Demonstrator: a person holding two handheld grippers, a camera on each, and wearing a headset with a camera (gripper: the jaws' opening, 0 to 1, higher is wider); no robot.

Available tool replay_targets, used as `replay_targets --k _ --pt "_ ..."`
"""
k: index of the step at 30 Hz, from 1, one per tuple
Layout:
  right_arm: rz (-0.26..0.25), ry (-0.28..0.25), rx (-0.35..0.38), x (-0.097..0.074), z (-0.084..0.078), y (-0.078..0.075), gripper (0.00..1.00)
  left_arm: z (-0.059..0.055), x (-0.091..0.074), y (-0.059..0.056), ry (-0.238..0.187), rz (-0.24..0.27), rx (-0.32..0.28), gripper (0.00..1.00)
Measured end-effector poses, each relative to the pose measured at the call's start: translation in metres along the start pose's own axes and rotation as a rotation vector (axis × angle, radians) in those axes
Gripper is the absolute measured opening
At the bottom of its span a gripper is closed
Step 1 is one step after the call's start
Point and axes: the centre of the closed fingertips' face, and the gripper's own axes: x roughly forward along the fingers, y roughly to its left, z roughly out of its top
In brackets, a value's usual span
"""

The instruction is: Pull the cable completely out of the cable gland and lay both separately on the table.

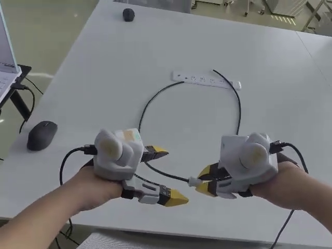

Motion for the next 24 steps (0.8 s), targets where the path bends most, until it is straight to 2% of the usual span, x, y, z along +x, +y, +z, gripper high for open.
replay_targets --k 3,4,6,12,19,21,24 --pt "0.003 -0.001 -0.011 -0.002 0.003 0.003 0.07 -0.003 0.004 -0.003 0.017 -0.018 0.008 0.72" --pt "0.003 -0.001 -0.014 -0.002 0.003 0.004 0.07 -0.005 0.005 -0.005 0.03 -0.024 0.021 0.7" --pt "0.005 -0.001 -0.021 -0.003 0.005 0.005 0.07 -0.005 0.007 -0.008 0.028 -0.036 0.051 0.68" --pt "0.007 0.003 -0.043 -0.004 0.006 0.007 0.07 -0.001 0.01 -0.012 0.013 -0.063 0.05 0.61" --pt "0.011 0.004 -0.06 -0.005 0.007 0.009 0.07 -0.005 0.016 -0.016 0.024 -0.095 0.054 0.51" --pt "0.02 0.002 -0.062 -0.005 0.007 0.011 0.07 -0.004 0.017 -0.018 0.018 -0.111 0.043 0.47" --pt "0.028 0.008 -0.072 -0.004 0.006 0.012 0.07 -0.004 0.018 -0.02 0.026 -0.123 0.059 0.38"
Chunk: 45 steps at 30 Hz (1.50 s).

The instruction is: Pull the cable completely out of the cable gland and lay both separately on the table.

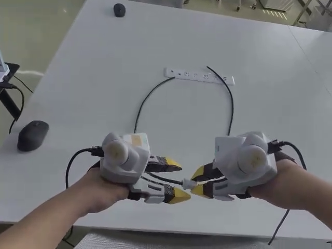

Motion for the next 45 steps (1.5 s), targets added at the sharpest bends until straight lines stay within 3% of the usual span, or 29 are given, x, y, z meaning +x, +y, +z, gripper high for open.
replay_targets --k 3,23,45 --pt "0.005 0.006 -0.007 0.0 -0.002 0.001 0.07 0.002 0.001 0.0 -0.004 -0.01 0.012 0.32" --pt "0.032 0.026 -0.029 0.002 -0.007 0.001 0.07 -0.002 0.009 -0.013 0.011 -0.102 0.039 0.16" --pt "0.039 0.018 -0.047 0.001 -0.007 0.003 0.08 0.0 0.01 -0.015 0.031 -0.078 0.067 0.15"
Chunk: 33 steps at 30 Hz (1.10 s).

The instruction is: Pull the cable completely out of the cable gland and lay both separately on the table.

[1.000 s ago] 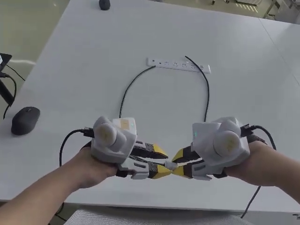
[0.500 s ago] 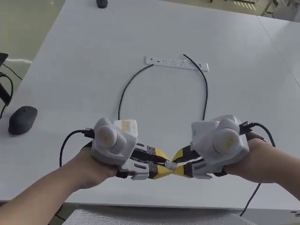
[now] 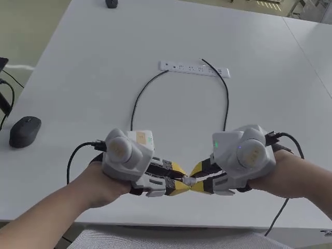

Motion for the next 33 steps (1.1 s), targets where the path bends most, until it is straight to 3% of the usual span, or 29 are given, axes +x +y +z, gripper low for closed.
replay_targets --k 9,14,16,21,24,33 --pt "0.017 -0.027 0.071 -0.008 -0.002 -0.008 0.14 0.004 -0.002 0.001 -0.002 0.017 0.057 0.15" --pt "0.096 -0.115 0.172 -0.02 0.009 -0.01 0.17 0.005 -0.004 0.001 0.01 0.025 0.104 0.15" --pt "0.141 -0.104 0.19 -0.019 0.005 -0.009 0.18 0.005 -0.004 0.002 0.012 0.027 0.116 0.15" --pt "0.192 -0.104 0.203 -0.015 0.006 -0.011 0.18 0.006 -0.002 0.001 0.02 0.023 0.141 0.15" --pt "0.256 -0.091 0.208 -0.013 0.007 -0.004 0.15 0.007 0.0 0.001 0.024 0.022 0.153 0.15" --pt "0.302 -0.054 0.218 -0.007 0.001 -0.003 0.09 0.004 0.004 0.0 0.051 0.023 0.159 0.15"
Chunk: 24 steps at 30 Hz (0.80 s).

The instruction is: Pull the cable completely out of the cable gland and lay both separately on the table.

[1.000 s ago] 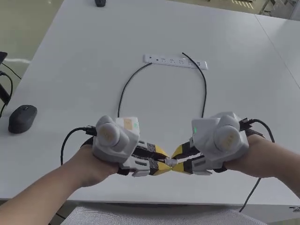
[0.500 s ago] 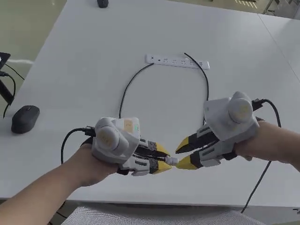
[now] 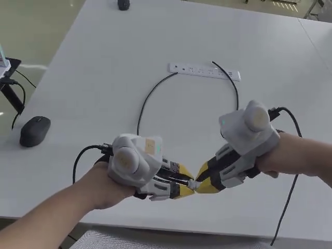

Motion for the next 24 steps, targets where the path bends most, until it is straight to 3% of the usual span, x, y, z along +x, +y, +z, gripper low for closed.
replay_targets --k 5,8,10,11,16,20,22,24 --pt "0.01 0.019 -0.01 0.0022 -0.0029 0.0028 0.08 -0.0023 0.002 -0.0021 0.01 -0.008 -0.022 0.14" --pt "-0.045 0.023 -0.084 0.0024 -0.0005 -0.0019 0.06 -0.0038 0.0003 0.0027 0.01 0.007 -0.075 0.14" --pt "-0.063 0.029 -0.081 0.0036 0.0002 0.0003 0.05 -0.0047 -0.0011 0.0033 0.006 0.0 -0.087 0.14" --pt "-0.093 0.039 -0.125 0.0034 0.0008 -0.0015 0.05 -0.0049 -0.0012 0.0032 0.006 0.001 -0.09 0.13" --pt "-0.147 0.06 -0.173 0.0061 -0.0016 0.0026 0.05 -0.0066 -0.0008 0.0004 -0.001 -0.01 -0.144 0.13" --pt "-0.233 0.072 -0.242 0.0051 -0.0008 0.001 0.05 -0.0073 -0.0009 0.003 -0.023 -0.009 -0.213 0.13" --pt "-0.302 0.071 -0.286 0.0028 0.0024 -0.0018 0.05 -0.0053 -0.003 0.0051 -0.042 0.0 -0.283 0.14" --pt "-0.36 0.071 -0.325 0.0024 0.0047 -0.0015 0.06 -0.0064 -0.0055 0.0066 -0.043 -0.003 -0.286 0.14"
